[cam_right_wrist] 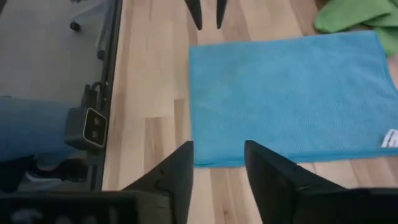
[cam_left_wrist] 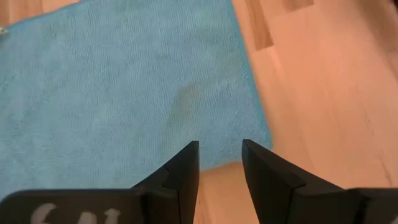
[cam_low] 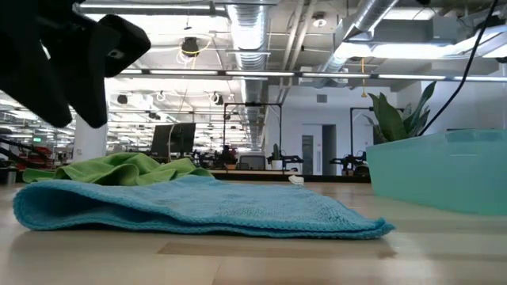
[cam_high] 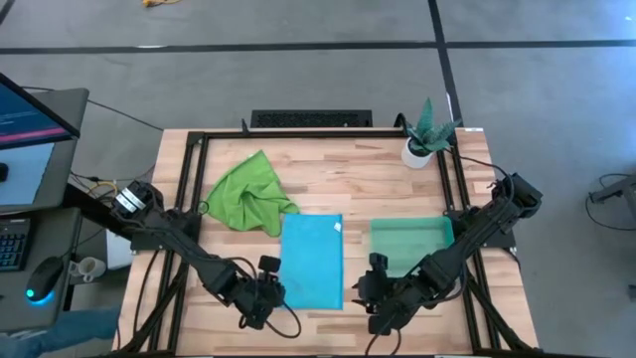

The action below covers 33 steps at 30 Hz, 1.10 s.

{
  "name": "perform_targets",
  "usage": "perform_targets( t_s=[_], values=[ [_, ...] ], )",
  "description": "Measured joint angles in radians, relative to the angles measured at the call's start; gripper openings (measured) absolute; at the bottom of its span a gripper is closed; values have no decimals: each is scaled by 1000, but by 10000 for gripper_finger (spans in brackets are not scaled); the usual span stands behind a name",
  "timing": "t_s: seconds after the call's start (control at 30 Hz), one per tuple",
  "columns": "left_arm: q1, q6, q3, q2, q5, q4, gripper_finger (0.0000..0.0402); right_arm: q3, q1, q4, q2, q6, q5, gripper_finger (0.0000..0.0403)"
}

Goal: Roll microfiber towels into tight, uniform cylinder then place into a basket
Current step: Fold the blue microfiber towel

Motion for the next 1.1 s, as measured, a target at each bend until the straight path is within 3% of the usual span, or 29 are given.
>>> perform_targets(
  t_s=[0.27,0.5,0.87,1.1],
  values=[
    [2,-3,0,65,59,14,159,0,-3,138,132,-188,-12,216],
    [3,64,0,98,116,55,202,0,-25,216,206,-204,-19,219],
    [21,100,1,146,81,101,206,-2,-40,284,317,-197,-79,219],
    [24,124,4,186,119,116,206,4,-46,329,375,-165,-94,219]
  ],
)
